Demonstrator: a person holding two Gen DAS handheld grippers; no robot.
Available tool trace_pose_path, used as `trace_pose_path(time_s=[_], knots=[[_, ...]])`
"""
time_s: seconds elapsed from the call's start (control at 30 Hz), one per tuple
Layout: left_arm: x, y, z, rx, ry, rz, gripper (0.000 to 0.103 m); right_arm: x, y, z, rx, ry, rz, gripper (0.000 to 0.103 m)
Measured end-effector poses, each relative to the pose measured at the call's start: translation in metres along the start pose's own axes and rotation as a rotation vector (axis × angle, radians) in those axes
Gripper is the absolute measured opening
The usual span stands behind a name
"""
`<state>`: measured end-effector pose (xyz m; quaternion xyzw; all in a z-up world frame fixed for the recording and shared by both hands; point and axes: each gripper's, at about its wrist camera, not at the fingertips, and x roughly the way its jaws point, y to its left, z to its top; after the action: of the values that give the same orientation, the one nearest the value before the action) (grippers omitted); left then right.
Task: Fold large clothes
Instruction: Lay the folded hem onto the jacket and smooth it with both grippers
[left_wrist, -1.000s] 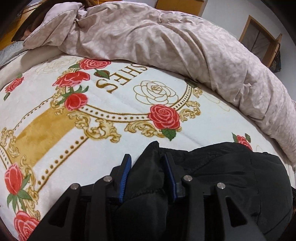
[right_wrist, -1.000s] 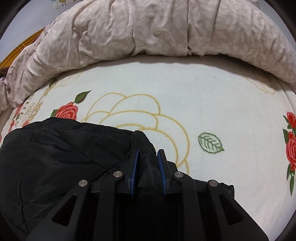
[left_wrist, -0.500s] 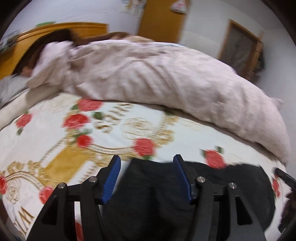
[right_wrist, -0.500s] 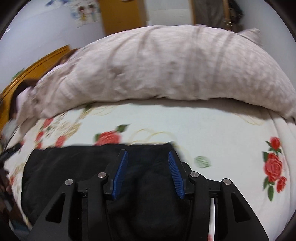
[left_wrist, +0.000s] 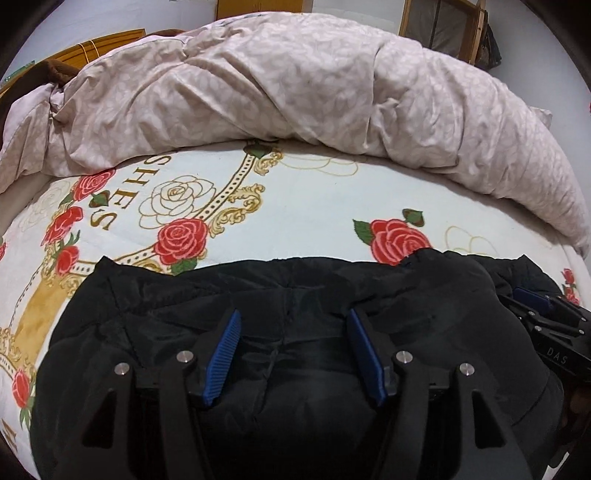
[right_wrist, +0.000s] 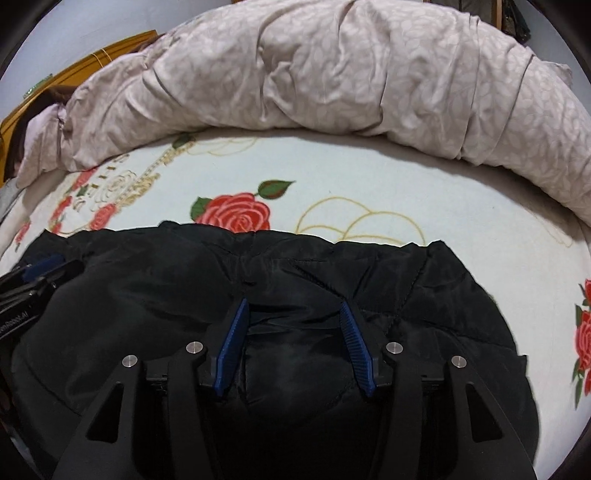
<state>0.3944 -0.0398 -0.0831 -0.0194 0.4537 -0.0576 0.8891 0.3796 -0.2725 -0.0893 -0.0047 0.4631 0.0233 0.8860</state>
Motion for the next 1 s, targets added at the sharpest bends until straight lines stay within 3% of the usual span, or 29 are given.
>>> trace_pose_path(time_s=[0.2,0.33,0.47,0.57,0.63,1.0], knots=[[0.006,-0.005,-0.002,0.013,0.004,0.025,0.063,0.003,-0.001,0.003,0.001,-0.001,-0.008,0.052],[-0.007,-0.004,0.005,0.038,0.027,0.017,0.063,-0.027,-0.006,0.009,0.01,-0.035,-0.019,0.052],[-0.035,0.023,0.012,0.041,-0.037,0.031,0.063,-0.047,-0.031,0.009,0.018,-0.069,-0.068,0.052],[-0.027,0.054,0.012,0.005,-0.027,0.096,0.063,-0.028,-0.055,0.001,0.046,-0.01,-0.111,0.052],[-0.015,0.071,0.009,-0.055,0.001,0.083,0.063,-0.015,-0.061,-0.002,0.064,0.008,-0.107,0.052],[0.024,0.065,0.002,-0.051,-0.013,0.089,0.063,0.02,-0.063,0.002,0.065,0.004,-0.141,0.052]])
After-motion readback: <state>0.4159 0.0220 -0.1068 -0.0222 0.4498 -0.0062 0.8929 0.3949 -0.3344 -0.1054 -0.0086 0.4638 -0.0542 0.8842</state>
